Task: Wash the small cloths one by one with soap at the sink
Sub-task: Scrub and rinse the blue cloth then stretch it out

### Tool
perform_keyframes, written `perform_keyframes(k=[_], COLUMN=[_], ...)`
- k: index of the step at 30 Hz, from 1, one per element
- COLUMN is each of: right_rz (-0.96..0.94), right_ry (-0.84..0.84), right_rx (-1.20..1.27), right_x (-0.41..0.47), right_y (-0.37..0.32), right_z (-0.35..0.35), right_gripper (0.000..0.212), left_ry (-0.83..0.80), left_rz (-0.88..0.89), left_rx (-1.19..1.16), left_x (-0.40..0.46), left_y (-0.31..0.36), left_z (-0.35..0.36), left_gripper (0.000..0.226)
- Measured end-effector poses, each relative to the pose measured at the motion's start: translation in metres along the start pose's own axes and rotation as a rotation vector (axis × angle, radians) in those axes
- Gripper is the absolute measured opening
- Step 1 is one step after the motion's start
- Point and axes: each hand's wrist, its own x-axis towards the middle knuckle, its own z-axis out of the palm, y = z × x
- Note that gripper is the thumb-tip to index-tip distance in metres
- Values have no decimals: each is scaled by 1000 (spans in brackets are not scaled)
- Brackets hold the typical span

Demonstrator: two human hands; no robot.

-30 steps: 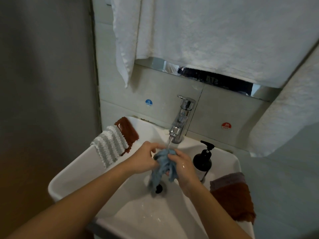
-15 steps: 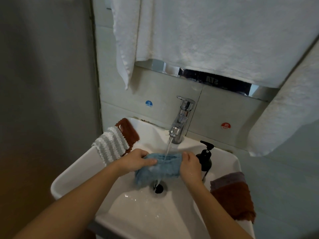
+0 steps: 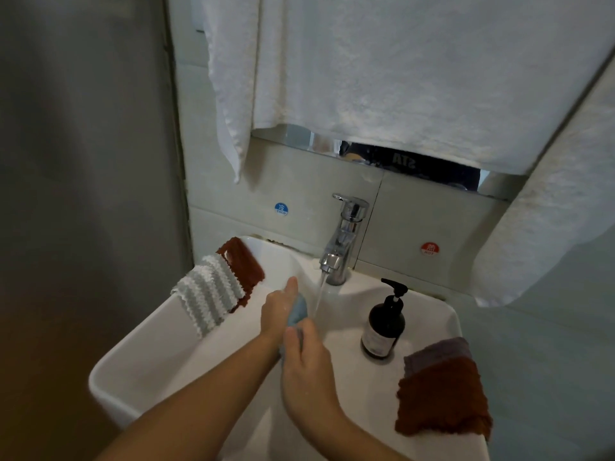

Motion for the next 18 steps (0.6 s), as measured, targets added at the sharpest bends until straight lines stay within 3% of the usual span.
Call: perform_keyframes(k=[3, 6, 9, 13, 15, 18], right_rz=[25, 213, 216, 46, 7, 176], right_ry=[210, 377, 274, 133, 201, 409], right_rx=[4, 109, 92, -25, -33, 129], right_x=[26, 56, 43, 13, 24, 58], right_y=[8, 18, 18, 8, 7, 8], right_z=[-4, -13, -15, -10, -13, -21], right_gripper=[23, 15, 24, 29, 29, 27], left_ry=[-35, -84, -26, 62, 22, -58], left_rz=[-31, -75, -62, -114, -134, -95], left_rx=[-245, -573, -623, -722, -812, -768], left_x=[-7, -19, -21, -17, -20, -25], left_y=[8, 19, 17, 16, 20, 29], left_z=[5, 11, 13, 6, 5, 7], left_gripper=[18, 33, 37, 33, 27, 24])
